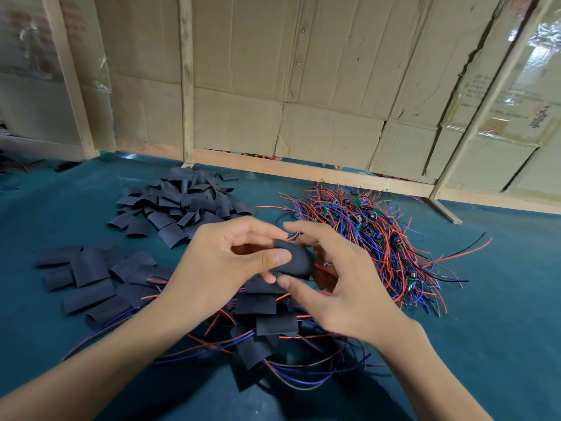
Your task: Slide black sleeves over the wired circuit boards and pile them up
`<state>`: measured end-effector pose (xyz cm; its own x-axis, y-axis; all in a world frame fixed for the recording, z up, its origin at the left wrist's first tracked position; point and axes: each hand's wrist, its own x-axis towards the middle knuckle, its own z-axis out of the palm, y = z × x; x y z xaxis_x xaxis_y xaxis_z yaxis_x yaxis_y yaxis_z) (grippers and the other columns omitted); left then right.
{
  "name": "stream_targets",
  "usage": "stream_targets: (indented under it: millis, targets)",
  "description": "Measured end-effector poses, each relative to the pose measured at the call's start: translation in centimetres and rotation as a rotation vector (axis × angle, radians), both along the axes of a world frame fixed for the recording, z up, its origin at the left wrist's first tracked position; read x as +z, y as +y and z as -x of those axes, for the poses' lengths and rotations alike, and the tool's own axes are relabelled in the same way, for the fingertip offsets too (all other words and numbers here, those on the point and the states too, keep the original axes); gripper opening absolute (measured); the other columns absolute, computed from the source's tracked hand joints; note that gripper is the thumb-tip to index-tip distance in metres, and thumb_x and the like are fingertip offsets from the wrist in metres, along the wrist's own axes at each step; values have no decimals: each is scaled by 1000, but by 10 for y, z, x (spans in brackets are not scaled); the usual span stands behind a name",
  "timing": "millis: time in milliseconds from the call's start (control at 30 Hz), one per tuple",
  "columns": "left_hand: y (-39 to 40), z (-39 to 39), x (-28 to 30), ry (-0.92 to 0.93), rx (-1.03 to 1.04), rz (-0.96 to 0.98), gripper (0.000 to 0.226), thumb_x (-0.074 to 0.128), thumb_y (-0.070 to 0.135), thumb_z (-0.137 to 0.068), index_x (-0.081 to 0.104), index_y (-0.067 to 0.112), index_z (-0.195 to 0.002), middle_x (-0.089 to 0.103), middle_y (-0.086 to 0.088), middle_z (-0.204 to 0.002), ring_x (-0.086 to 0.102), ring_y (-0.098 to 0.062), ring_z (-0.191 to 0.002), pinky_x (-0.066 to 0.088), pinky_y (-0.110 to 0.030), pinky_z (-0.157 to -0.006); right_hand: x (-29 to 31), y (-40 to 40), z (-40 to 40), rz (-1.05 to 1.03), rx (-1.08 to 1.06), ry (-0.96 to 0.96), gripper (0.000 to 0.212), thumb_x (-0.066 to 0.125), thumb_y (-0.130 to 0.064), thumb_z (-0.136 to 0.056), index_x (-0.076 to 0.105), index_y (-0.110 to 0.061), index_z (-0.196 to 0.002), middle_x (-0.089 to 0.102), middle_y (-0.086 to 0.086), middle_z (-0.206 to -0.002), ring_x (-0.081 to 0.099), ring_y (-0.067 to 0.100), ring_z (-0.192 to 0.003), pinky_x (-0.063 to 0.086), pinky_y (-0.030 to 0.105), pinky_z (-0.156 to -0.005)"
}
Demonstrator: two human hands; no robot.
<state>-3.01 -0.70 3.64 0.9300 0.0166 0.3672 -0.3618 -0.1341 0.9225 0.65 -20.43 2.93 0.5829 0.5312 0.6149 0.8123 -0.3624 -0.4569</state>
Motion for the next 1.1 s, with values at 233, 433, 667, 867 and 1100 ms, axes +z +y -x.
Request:
stream_targets:
  millis: [233, 433, 667, 867, 1100]
  targets:
    - [13, -3, 10, 97, -32, -164, 35, 83, 15, -76, 77, 41, -99, 76, 12, -89, 73, -7, -75, 49, -8, -72, -5, -3, -7, -14, -103, -158, 44, 81, -18, -83, 67, -11, -124, 59, -2, -96, 54, 14, -69, 43, 17, -68]
    - [27, -5, 15, -29, 148, -414, 18, 78, 15, -82, 79, 32, -86, 70, 9, -77, 67, -10, -54, 50, -14, -60, -6, -4, -9, -40, -122, -146, 42, 78, -27, -85, 69, -8, -121, 64, 0, -98, 61, 11, -86, 47, 18, -81]
    - [36, -9, 22, 45, 96, 28, 12, 74, 6, -83, 79, 17, -82, 71, -11, -73, 68, -23, -61, 60, -28, -65, -9, -4, -10, -86, -169, 1, 40, 79, -33, -83, 72, -12, -116, 74, -6, -97, 68, 8, -83, 55, 27, -80]
    - [30, -6, 19, 97, -73, 267, 30, 78, 27, -66, 79, 9, -90, 67, -10, -77, 64, -19, -72, 56, -30, -70, -8, 0, -8, -256, -115, 279, 24, 83, -22, -82, 72, -14, -103, 76, -5, -90, 71, 17, -81, 57, 32, -82]
    - [27, -7, 16, 95, -157, 419, 21, 72, 15, -75, 75, 3, -91, 62, -9, -76, 60, -19, -71, 55, -29, -72, -8, -4, -10, -160, -123, 169, 25, 78, -24, -86, 69, -14, -107, 75, -6, -91, 71, 12, -85, 57, 31, -83]
